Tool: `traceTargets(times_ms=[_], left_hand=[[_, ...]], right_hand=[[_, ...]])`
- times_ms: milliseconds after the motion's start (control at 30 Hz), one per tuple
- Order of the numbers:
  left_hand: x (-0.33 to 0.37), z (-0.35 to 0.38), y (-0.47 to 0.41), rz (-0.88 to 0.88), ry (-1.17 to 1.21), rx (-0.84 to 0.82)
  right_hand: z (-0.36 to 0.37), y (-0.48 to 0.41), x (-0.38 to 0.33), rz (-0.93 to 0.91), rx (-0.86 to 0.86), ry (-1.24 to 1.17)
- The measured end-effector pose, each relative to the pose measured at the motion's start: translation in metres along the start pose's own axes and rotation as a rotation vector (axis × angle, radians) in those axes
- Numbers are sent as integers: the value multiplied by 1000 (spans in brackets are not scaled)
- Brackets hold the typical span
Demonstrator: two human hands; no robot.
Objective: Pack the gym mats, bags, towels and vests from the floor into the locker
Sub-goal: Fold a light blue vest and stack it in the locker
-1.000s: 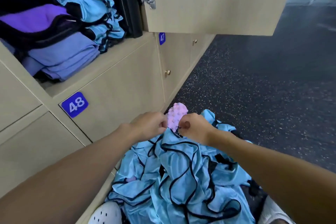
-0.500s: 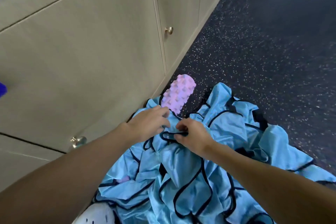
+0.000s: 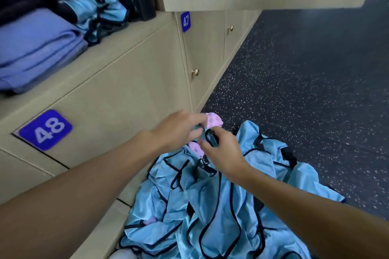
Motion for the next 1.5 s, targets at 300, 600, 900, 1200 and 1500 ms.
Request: traceTargets(times_ms=[300, 600, 900, 1200, 1500], left_hand=[[114, -141, 21, 68, -13, 249], [205, -226, 78, 64, 242, 542], [232, -224, 117, 2, 258, 539], [226, -217, 110, -75, 358, 760], [218, -218, 109, -102, 406, 869]], right_hand=[[-99, 27, -141, -211, 147, -84], [-173, 90, -236, -405, 177, -141], [-169, 118, -246, -397, 153, -337], [-143, 108, -241, -382, 71, -318], [-126, 106, -230, -297, 110, -95]])
Point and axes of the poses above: each hand's wrist, its own y-axis away from the middle knuckle, its own z-axis out of the palm, x = y × z, the point moved 1 cm from there along -y, towards the middle knuckle, and after that the axes turned 5 degrees about y, right-handed, at the moved point
